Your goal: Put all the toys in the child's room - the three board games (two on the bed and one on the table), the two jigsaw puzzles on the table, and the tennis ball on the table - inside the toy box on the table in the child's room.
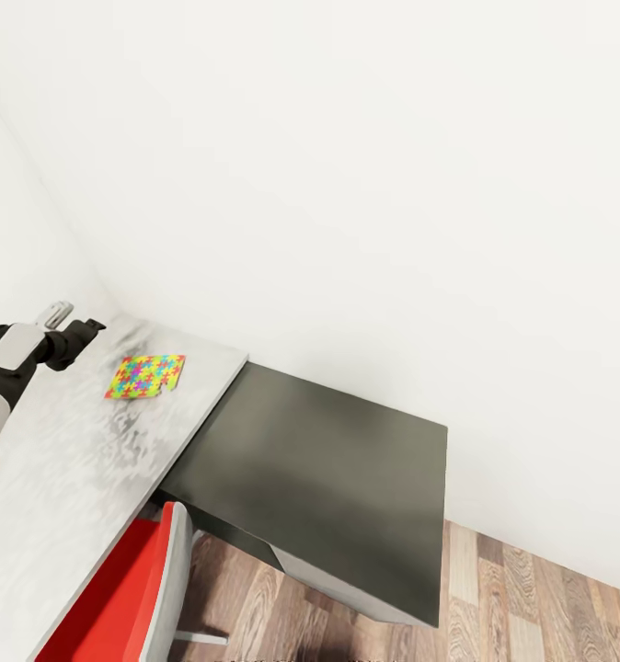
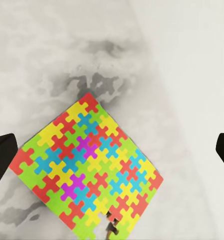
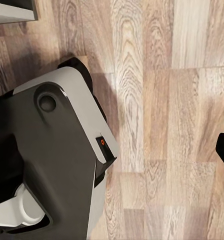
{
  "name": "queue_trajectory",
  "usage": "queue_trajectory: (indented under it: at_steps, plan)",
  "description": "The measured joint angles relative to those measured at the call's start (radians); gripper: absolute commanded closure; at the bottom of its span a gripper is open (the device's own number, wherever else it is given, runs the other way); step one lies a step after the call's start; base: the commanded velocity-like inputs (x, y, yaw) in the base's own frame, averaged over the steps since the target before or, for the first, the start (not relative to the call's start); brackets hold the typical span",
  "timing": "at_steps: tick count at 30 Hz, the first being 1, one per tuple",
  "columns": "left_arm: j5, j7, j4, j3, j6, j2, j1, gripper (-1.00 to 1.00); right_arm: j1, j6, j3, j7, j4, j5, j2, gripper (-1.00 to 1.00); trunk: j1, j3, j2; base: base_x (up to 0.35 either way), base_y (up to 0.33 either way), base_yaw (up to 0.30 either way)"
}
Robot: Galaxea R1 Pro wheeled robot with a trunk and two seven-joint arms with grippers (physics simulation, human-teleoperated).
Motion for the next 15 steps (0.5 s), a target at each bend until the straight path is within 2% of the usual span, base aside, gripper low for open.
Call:
queue_trajectory:
  at_steps: [15]
  plan:
    - [0.001, -0.005, 0.009, 0.000, -0.015, -0.006, -0.001, -1.00, 0.000, -0.001, -0.001, 0.012, 0.000, -0.001, -0.002, -1.00, 0.000, -0.021, 0.000, 0.000, 0.000, 0.000]
